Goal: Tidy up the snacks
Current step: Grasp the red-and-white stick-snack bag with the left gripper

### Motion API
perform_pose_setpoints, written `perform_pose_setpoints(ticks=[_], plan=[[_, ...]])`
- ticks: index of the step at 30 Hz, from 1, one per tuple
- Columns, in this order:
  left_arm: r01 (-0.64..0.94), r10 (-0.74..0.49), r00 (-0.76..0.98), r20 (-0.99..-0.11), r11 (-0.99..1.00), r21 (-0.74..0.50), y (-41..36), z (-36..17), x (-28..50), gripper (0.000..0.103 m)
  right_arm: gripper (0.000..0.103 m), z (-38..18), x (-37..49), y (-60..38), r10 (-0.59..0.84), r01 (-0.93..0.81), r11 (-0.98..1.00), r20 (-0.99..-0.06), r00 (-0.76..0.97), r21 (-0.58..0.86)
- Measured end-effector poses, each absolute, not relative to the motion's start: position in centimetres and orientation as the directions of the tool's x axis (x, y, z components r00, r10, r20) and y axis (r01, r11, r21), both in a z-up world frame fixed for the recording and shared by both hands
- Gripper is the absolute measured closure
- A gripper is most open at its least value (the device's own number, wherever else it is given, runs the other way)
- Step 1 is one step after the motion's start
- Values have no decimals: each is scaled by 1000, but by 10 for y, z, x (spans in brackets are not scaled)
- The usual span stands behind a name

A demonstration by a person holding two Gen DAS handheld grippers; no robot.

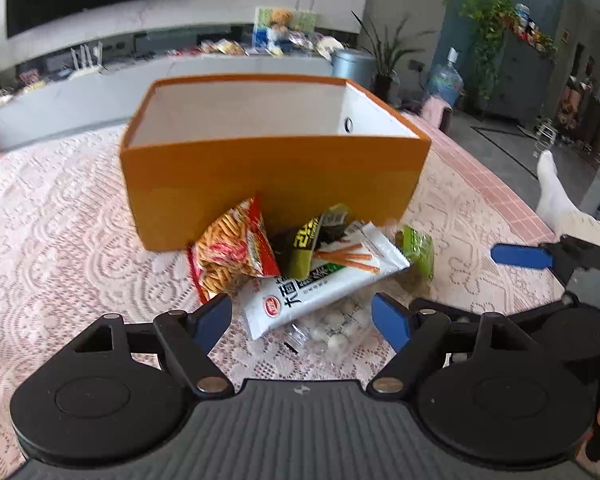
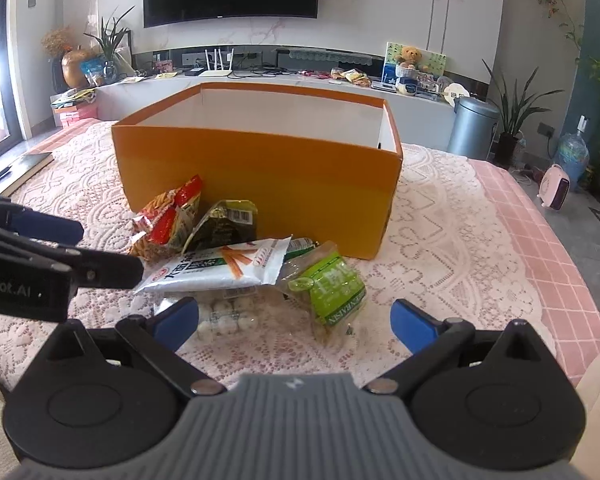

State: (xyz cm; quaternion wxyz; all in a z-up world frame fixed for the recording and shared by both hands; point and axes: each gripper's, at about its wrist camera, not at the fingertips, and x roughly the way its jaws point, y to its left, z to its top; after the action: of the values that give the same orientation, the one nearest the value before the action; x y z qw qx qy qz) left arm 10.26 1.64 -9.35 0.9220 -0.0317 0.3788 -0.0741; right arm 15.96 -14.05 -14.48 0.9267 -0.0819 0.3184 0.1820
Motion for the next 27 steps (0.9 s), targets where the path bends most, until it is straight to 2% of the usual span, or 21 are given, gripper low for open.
perform_pose_setpoints(ticks=[4, 6, 13, 20, 27], plan=[[69, -156, 700, -697, 986, -152, 30, -98, 112, 10, 5, -147, 169, -143, 275, -366, 930, -620, 735, -21], [37, -155, 705, -692, 982, -183, 37, -98, 117, 10, 14, -148, 175, -144, 278, -356, 935, -621, 732, -1], [-42, -138, 723, -676, 969, -243, 48, -102, 144, 12, 21, -146, 199, -148, 258, -285, 957, -603, 755, 51], [-76, -106, 713, -693, 971, -226, 49, -116, 167, 12, 28, -159, 221, -146, 256, -251, 963, -635, 728, 101], [-137, -67, 666, -743, 968, -210, 51, -132, 179, 11, 27, -176, 235, -157, 314, -197, 949, -666, 677, 248]])
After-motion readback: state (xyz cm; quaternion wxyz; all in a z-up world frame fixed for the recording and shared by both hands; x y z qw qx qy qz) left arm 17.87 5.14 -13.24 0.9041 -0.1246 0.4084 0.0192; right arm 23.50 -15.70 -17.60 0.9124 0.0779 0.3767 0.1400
